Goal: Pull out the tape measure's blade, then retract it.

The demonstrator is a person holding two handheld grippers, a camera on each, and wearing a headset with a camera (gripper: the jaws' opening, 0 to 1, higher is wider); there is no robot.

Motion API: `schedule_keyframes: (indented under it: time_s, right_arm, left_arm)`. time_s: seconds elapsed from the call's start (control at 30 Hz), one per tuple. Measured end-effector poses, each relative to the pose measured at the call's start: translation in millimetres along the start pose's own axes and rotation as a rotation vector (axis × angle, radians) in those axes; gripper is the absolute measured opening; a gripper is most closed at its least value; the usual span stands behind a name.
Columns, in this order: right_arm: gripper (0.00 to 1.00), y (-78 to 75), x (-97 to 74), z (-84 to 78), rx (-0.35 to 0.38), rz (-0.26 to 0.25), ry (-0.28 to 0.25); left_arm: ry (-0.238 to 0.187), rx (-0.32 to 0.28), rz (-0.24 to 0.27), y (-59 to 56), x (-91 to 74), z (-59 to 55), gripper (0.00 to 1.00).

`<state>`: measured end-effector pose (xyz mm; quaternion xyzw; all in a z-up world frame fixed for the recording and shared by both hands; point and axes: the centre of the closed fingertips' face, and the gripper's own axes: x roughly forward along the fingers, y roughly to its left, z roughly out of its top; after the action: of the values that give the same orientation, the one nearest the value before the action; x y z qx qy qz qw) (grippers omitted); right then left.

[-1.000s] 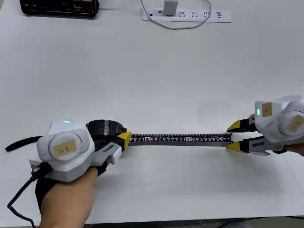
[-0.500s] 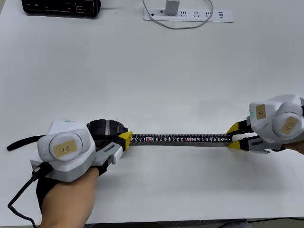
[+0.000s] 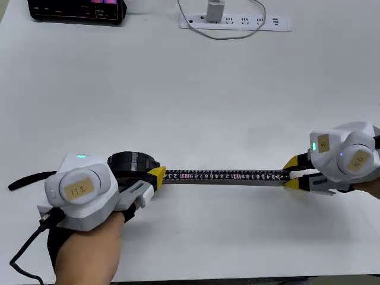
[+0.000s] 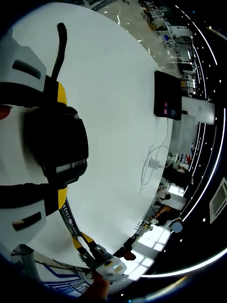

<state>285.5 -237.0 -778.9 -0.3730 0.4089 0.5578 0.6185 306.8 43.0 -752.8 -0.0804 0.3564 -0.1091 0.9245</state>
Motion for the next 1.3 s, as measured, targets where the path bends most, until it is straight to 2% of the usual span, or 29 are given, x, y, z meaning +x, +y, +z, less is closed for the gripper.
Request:
schedule_keyframes:
  time_s: [0.37, 0.7, 1.3]
  right_arm:
    - [0.11, -0.2, -0.4, 0.7, 0.010, -0.001, 0.000]
    - [0.11, -0.8, -0.1, -0.2, 0.020, 0.005, 0.009]
    - [0.10, 0.9, 5.8, 22.5, 0.031, 0.026, -0.045]
  left_arm:
    - [0.021, 0.022, -0.005, 0.1, 0.1, -0.8, 0.59]
    - [0.036, 0.008, -0.009, 0.8, -1.0, -0.9, 0.58]
    - [0.035, -0.008, -0.032, 0.3, -0.8, -1.3, 0.58]
